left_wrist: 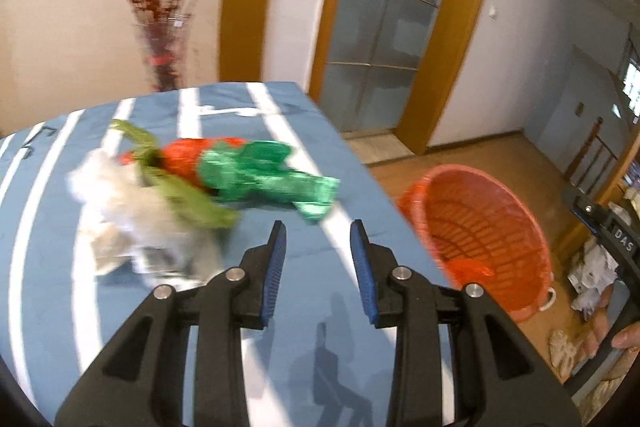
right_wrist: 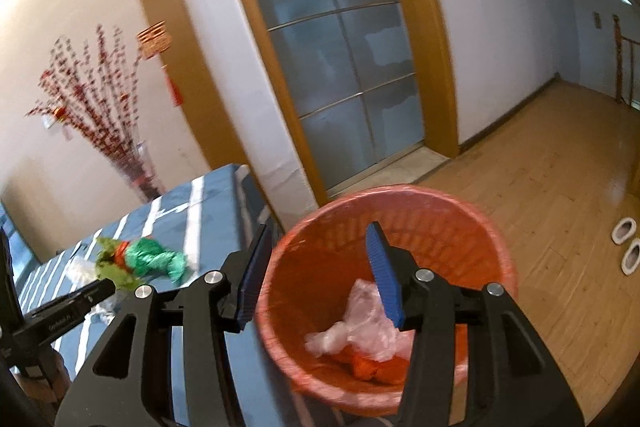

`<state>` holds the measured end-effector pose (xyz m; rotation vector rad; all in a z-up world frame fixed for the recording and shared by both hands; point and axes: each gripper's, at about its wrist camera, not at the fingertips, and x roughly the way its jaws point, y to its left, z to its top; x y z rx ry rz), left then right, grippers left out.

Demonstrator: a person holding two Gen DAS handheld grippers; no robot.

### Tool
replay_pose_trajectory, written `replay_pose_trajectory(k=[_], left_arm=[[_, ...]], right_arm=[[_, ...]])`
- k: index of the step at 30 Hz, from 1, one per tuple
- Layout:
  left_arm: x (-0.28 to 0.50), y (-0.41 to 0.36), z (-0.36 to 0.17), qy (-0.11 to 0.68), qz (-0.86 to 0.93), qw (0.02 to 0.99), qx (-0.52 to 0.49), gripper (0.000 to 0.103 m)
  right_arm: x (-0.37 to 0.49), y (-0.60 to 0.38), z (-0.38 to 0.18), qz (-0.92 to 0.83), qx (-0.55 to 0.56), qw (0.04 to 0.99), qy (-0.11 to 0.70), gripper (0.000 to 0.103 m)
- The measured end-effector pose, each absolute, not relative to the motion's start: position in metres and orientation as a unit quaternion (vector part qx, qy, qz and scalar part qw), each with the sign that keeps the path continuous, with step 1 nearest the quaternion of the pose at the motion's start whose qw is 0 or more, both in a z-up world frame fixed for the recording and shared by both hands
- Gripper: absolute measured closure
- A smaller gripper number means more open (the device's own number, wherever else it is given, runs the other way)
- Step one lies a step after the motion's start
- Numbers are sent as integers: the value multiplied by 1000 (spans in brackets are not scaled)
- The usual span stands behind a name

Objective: Collect trash
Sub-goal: 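Grasp the green bag with the right tool while the left tool approaches the white bags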

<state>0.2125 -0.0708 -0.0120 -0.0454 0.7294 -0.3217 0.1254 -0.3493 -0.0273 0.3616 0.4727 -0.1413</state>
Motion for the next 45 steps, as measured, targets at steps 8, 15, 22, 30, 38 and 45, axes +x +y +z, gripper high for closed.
replay_pose_trajectory(k=[8, 15, 22, 30, 38, 45], left_arm=[[210, 0, -7, 344, -93, 933, -45, 68], [207, 50, -11, 340, -46, 937, -60, 66], [207, 81, -15, 342, -21, 936, -79, 66], [209, 90, -14, 336, -19, 938, -86, 64], [220, 89, -17, 339, -28, 936, -90, 62], [225, 74, -15, 339, -45, 935, -91, 61]], right_arm=[[146, -293, -26, -6, 150, 955, 254, 53], [169, -242, -36, 45, 127, 949, 286, 53], [200, -197, -48, 84, 102, 942, 309, 54], [278, -164, -70, 101, 96, 928, 346, 49], [313, -143, -94, 109, 57, 909, 399, 42], [309, -152, -100, 113, 68, 899, 418, 100]])
